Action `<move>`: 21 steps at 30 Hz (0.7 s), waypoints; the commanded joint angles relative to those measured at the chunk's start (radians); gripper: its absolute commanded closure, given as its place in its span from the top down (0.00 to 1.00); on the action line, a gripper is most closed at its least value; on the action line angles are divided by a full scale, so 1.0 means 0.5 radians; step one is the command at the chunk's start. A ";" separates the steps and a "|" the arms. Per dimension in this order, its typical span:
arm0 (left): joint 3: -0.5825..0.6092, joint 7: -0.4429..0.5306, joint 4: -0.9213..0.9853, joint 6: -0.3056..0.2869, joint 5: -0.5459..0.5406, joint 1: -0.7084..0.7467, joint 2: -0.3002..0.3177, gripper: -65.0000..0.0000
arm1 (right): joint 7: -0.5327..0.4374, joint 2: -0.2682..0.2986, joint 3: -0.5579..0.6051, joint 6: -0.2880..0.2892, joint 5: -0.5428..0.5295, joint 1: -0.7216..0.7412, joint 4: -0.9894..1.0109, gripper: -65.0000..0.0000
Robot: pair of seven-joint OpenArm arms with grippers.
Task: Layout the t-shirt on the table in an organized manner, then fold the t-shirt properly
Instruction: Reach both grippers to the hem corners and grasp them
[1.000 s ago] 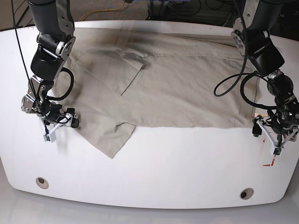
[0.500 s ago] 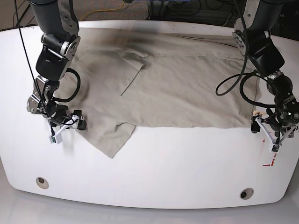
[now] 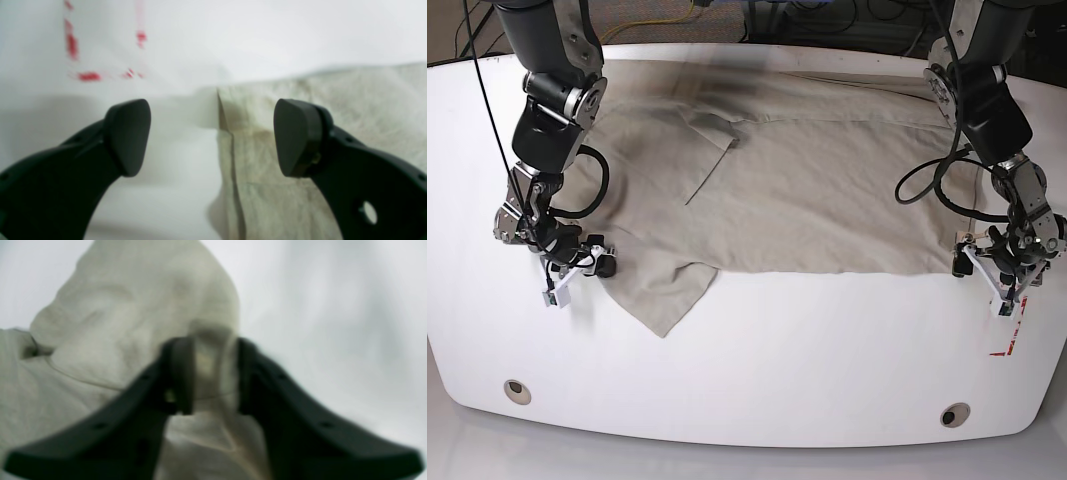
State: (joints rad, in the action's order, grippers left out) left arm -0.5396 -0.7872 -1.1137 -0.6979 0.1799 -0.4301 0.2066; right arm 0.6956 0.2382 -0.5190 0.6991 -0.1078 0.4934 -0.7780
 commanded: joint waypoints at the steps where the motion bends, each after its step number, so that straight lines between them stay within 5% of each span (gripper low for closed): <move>1: 0.001 0.048 0.023 0.000 -0.024 -0.068 0.027 0.83 | 0.053 0.010 0.005 -0.002 0.033 0.024 -0.014 0.08; 21: 0.010 0.299 0.538 0.000 -0.024 -0.197 0.027 0.84 | 0.053 0.013 0.104 -0.002 0.018 0.033 -0.014 0.05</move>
State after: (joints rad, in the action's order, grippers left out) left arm -0.5381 -0.6411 -0.8467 -0.6971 0.1749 -0.4885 0.2062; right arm 0.6991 0.2405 -0.4694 0.6998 -0.1123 0.4919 -0.7776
